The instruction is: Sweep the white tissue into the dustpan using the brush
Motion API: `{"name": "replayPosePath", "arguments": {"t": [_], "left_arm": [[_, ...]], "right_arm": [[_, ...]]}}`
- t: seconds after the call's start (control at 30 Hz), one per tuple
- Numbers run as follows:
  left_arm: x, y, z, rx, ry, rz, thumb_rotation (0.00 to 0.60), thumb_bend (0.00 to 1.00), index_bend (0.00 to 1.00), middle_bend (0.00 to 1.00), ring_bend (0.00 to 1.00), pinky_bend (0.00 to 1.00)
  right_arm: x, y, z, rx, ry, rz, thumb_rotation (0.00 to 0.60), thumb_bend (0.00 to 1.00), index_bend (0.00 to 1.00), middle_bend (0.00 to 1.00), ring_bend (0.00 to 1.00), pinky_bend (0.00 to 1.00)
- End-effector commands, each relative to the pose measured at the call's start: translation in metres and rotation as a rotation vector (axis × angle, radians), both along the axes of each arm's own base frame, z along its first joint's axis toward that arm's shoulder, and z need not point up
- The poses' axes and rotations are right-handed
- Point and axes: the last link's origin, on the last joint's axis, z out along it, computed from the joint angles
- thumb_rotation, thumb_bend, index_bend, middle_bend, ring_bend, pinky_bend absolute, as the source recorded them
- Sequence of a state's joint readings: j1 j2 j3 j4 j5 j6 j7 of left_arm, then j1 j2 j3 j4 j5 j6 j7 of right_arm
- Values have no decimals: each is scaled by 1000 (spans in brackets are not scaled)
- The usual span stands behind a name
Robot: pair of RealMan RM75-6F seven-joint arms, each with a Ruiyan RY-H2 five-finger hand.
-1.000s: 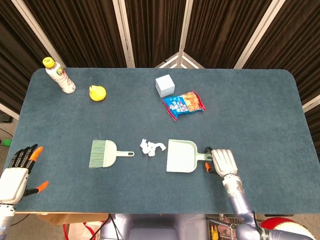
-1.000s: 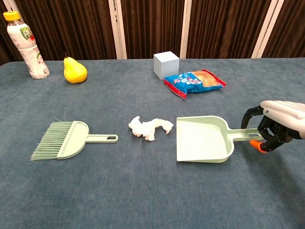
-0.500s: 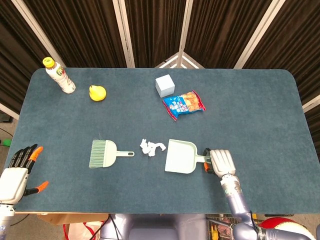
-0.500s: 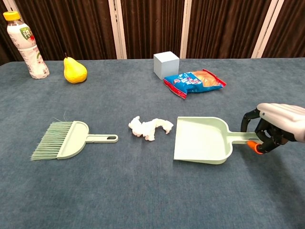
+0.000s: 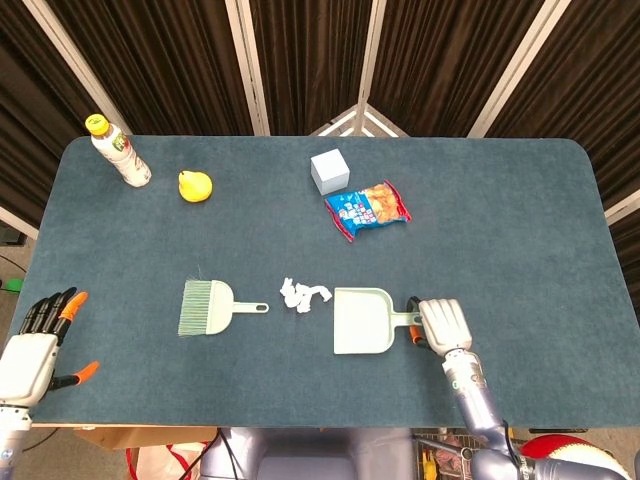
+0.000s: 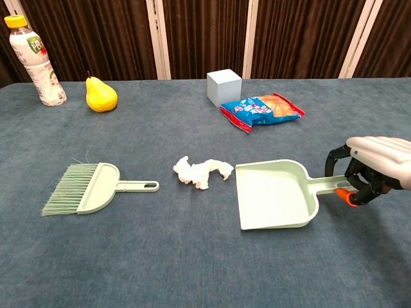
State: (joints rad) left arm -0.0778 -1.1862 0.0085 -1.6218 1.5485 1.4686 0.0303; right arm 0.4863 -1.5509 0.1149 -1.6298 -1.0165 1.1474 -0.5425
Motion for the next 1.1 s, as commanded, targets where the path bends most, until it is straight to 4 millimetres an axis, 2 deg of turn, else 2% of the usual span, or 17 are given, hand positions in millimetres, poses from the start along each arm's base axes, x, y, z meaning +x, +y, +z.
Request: {"name": "replayPosePath", "arguments": {"t": [0.03,0.13,0.23,0.3,0.43,0.53,0.63,0.8,0.9,1.0,1.1], "left_arm": [[8,6,0,5,15,-28,600,6,0,0,0,0],[18,14,-1,1,22,-50,600,13,0,0,14,17],[32,29,-5,-6,17,-66,600,35,28,46,85,93],[41,42,-9,-9,20,-72,600,48,61,112,143,153],[58,68,-16,-11,28,-69,600,88,136,316,336,333],[72,90,-26,-17,40,-62,600,162,224,484,492,480],[87,108,-40,-29,44,-58,600,209,303,588,578,591],[109,127,-62,-49,71,-69,600,253,373,739,708,713],[124,135,-78,-55,97,-84,600,268,444,914,869,849],[136,143,-94,-67,113,-93,600,296,488,995,953,923],[143,148,-109,-86,119,-68,600,306,507,1000,987,955]], "right_arm": [[0,0,3,-2,9,16,600,572,699,848,870,871],[3,1,7,-2,13,27,600,574,699,848,870,871],[4,0,8,0,21,38,600,577,699,848,870,871],[4,2,8,-1,25,44,600,578,700,848,870,871],[4,3,9,-5,27,45,600,580,699,848,871,871],[5,3,9,-6,27,41,600,582,700,848,871,871],[5,2,10,-6,29,43,600,582,700,848,870,871],[5,0,13,-8,33,44,600,585,700,848,870,871],[4,-1,15,-11,37,44,600,585,700,848,871,870],[2,-1,17,-12,41,39,600,585,700,848,870,871],[1,-2,18,-13,46,38,600,585,700,848,871,871]]}}
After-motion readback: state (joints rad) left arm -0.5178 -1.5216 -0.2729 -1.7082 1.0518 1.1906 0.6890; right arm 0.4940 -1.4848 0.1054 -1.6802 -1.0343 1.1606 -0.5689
